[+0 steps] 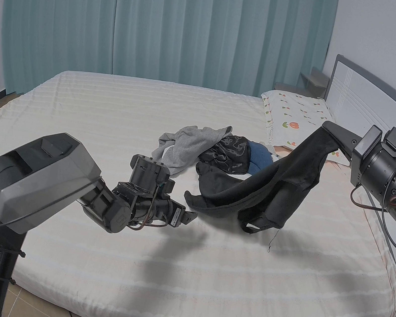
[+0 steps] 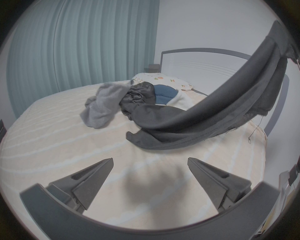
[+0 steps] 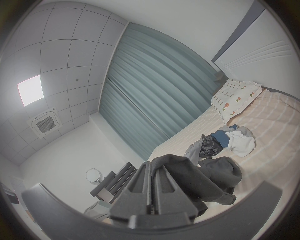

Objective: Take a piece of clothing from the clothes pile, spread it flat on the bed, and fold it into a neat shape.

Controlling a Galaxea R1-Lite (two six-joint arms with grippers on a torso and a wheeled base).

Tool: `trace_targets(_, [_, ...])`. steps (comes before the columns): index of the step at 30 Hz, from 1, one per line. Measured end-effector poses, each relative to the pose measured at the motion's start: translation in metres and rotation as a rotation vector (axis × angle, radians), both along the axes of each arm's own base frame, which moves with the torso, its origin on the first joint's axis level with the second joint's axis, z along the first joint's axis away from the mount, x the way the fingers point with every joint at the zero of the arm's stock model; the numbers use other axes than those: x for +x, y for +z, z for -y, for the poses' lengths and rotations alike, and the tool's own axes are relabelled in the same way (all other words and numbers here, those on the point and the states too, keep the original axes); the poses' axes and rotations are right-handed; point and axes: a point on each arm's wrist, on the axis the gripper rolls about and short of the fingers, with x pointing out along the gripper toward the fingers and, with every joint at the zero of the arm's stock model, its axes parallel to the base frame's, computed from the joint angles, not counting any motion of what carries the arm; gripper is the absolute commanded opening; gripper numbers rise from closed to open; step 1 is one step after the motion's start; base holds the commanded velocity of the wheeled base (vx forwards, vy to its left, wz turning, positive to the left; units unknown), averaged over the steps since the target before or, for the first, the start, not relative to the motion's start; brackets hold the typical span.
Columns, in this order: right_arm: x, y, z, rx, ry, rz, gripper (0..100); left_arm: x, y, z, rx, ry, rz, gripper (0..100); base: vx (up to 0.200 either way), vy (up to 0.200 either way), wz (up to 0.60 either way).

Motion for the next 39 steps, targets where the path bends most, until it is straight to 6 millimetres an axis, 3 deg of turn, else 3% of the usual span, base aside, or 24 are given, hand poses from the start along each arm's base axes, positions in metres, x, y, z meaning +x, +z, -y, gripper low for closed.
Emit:
trace_targets(8, [0.003, 0.003, -0.001, 0.005, -0.003, 0.009, 0, 0.015, -0.022, 0.013, -0.058, -0.097, -0.031, 100, 0.0, 0.0, 0.0])
trace_targets(23, [0.002, 0.003, -0.002, 0.006, 0.0, 0.008, 0, 0.06, -0.035, 0.033, -0.228, -0.042, 0.003, 100, 0.0, 0.0, 0.0])
trace_targets(30, [0.003, 0.003, -0.001, 0.006, -0.004, 0.004, 0, 0.061, -0.052, 0.034, -0.232, -0.043, -0.049, 100, 0.0, 0.0, 0.0])
trace_targets(36, [0.004, 0.003, -0.001, 0.007, -0.004, 0.005, 0, 0.063, -0.054, 0.036, -0.256, -0.042, -0.074, 100, 0.0, 0.0, 0.0])
trace_targets(37, [0.003, 0.003, -0.001, 0.007, -0.005, 0.006, 0, 0.064, -0.054, 0.036, -0.261, -0.037, -0.083, 0, 0.0, 0.0, 0.0])
trace_targets(39, [0.003, 0.004, -0.001, 0.007, -0.004, 0.006, 0, 0.065, -0.055, 0.037, -0.269, -0.03, -0.091, 0, 0.0, 0.0, 0.0])
